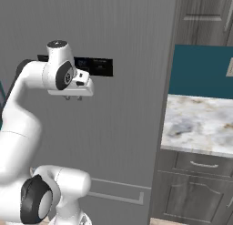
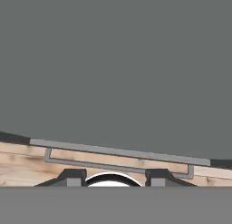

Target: Take the cakes from the fridge and place them on the empty tray on the dining counter.

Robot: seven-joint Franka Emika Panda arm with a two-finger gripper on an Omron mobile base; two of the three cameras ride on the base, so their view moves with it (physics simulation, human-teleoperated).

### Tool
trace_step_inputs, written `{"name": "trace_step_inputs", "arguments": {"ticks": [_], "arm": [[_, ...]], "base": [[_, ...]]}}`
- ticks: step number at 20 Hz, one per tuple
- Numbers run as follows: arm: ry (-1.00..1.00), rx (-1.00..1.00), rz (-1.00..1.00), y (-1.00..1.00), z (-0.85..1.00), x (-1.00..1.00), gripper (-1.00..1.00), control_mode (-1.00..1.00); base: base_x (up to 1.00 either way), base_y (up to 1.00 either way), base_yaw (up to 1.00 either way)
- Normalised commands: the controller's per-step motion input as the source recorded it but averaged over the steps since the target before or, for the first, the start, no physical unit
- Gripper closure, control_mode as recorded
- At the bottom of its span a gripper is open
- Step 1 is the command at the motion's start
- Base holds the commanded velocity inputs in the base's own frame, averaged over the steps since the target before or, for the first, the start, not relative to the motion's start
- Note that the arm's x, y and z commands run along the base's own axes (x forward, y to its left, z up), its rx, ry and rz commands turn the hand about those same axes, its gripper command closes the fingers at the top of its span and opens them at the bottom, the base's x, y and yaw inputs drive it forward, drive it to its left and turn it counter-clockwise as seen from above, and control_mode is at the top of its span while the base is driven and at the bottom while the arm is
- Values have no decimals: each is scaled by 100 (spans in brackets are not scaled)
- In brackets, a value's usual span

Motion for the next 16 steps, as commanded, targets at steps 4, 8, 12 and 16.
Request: {"name": "trace_step_inputs", "arguments": {"ticks": [4, 8, 12, 16], "arm": [[-2, 0, 0, 0, 0, -5, -100, -100], [-8, 0, 0, 0, -14, -70, -100, -100], [-18, -1, 0, 0, -30, -98, -100, -100], [-23, -1, -1, 0, -31, -96, -100, -100]], "base": [[0, 0, 0], [0, 0, 0], [0, 0, 0], [0, 0, 0]]}}
